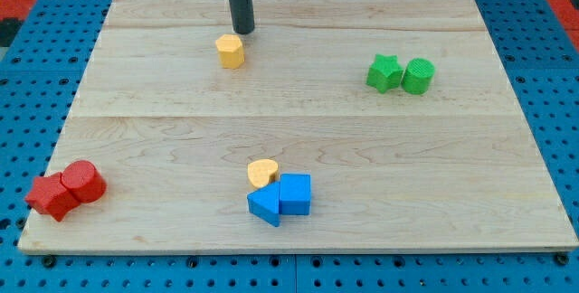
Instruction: Move the hexagon to top left of yellow heart
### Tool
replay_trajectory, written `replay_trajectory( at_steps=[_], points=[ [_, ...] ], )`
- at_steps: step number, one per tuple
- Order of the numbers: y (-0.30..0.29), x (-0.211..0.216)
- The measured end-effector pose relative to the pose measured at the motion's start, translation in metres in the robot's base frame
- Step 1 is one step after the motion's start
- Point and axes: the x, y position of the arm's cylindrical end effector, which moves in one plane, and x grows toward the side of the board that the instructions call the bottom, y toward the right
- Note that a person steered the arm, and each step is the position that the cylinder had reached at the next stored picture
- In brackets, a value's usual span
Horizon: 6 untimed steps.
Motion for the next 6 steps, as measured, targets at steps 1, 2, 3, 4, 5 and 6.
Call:
replay_trajectory(
  at_steps=[1, 2, 3, 4, 5, 6],
  points=[
    [0.0, 0.067],
    [-0.023, 0.027],
    [-0.035, -0.002],
    [-0.035, 0.052],
    [-0.009, 0.1],
    [0.004, 0.154]
  ],
)
